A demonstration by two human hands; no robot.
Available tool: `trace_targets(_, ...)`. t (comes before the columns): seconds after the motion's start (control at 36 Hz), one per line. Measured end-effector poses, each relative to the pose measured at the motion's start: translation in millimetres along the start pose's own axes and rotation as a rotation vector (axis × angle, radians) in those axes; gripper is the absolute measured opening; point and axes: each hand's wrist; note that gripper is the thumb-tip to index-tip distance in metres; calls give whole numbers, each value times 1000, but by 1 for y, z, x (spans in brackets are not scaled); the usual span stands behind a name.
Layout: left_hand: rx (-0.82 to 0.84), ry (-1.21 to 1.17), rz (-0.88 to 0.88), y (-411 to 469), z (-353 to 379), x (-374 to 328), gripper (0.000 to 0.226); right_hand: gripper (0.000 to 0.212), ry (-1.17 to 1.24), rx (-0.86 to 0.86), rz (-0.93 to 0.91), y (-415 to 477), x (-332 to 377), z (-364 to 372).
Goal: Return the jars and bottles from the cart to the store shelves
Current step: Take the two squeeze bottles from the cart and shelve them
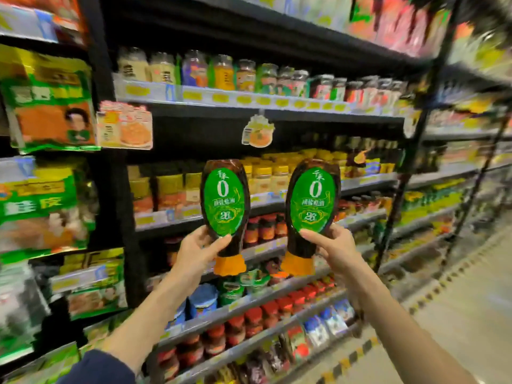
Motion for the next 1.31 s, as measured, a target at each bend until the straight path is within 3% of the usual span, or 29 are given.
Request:
trace_targets(0.11, 95, -33, -9, 19, 81, 13, 23, 74, -37, -82, -23, 3, 14, -72)
trace_targets(0.14, 121, -45, -8, 22, 101, 16, 23, 73, -35, -107, -32, 3, 18, -89)
trace_targets(0.22, 201, -64, -26, 29, 156, 24, 23, 37, -83, -159, -50, 3, 26, -137)
trace_targets(0.28, 252, -57, -29, 36, 189, 31, 23, 25, -131, -190, -56, 2, 29, -167)
trace_targets(0.42, 361, -58, -29, 53, 261, 43, 19, 51, -201, -303, -46, 8, 33, -229)
trace_targets(0.56, 412, -28, -30, 85, 321, 57, 28, 28, -235, -360, -46, 23, 27, -280)
trace_targets(0.67, 499, -42, -21, 114, 372, 64, 29, 40, -282, -405, -37, 46, 17, -317)
trace_targets(0.92, 659, 5, -10, 223, 485, 63, 30, 26, -355, -580, -91, 121, -2, -402)
trace_targets(1.31, 854, 43, 2, 327, 632, 74, 31, 28, -363, -802, -175, 182, -21, -511)
Point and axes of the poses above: each hand's wrist, its own y-axis towards the middle knuckle, its own z-axis out of the palm, x = y × z, and after that the axes turned 13 degrees about -z, right-handed
